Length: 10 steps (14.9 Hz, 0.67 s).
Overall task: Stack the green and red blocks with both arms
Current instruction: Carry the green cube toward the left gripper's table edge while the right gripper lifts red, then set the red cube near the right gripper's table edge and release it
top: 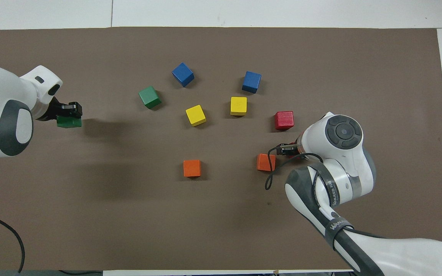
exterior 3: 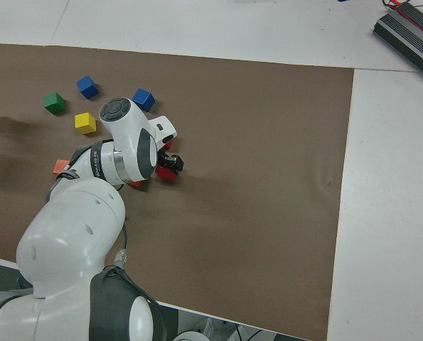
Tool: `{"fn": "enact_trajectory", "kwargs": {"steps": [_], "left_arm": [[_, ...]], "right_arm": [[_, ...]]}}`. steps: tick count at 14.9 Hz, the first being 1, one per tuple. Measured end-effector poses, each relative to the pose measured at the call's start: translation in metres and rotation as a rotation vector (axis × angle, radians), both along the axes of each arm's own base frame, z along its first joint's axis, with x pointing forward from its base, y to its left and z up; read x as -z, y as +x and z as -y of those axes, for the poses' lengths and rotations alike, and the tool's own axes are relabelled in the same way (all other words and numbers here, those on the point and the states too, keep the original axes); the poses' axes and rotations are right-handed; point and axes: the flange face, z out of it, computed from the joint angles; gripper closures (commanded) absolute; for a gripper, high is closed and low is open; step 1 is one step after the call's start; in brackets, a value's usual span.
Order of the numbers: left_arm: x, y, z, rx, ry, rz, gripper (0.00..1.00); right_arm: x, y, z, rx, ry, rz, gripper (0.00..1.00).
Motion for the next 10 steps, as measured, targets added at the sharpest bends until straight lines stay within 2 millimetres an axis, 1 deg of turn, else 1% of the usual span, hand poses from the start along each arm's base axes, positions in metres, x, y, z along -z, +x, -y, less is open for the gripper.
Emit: {"fn": "enact_trajectory", "kwargs": {"steps": [1,4,6,7,8,10], "left_arm": [[0.005,0.003,-0.003,-0.003,-0.002,-0.001,1.00],[0.021,0.009,-0.009,0.001,-0.006,-0.014,1.00],[0.026,0.009,-0.009,0.005,-0.007,-0.020,1.00],[0.027,0.010,-0.008,0.006,-0.008,-0.018,1.00],[0.029,0.010,-0.008,0.007,-0.008,-0.018,1.00],[0.035,0.009,-0.008,0.008,-0.009,-0.023,1.00]], "right_arm": [[0.001,0.000,0.000,0.000,0.000,0.001,1.00],[0.001,-0.001,0.000,0.000,0.001,0.002,1.00],[0.001,0.000,0.003,0.005,0.001,0.005,1.00],[-0.001,0.003,0.009,0.017,0.003,0.010,1.00],[-0.005,0.010,0.020,0.031,0.005,0.020,1.00],[-0.020,0.027,0.054,0.034,0.010,0.038,1.00]]}}
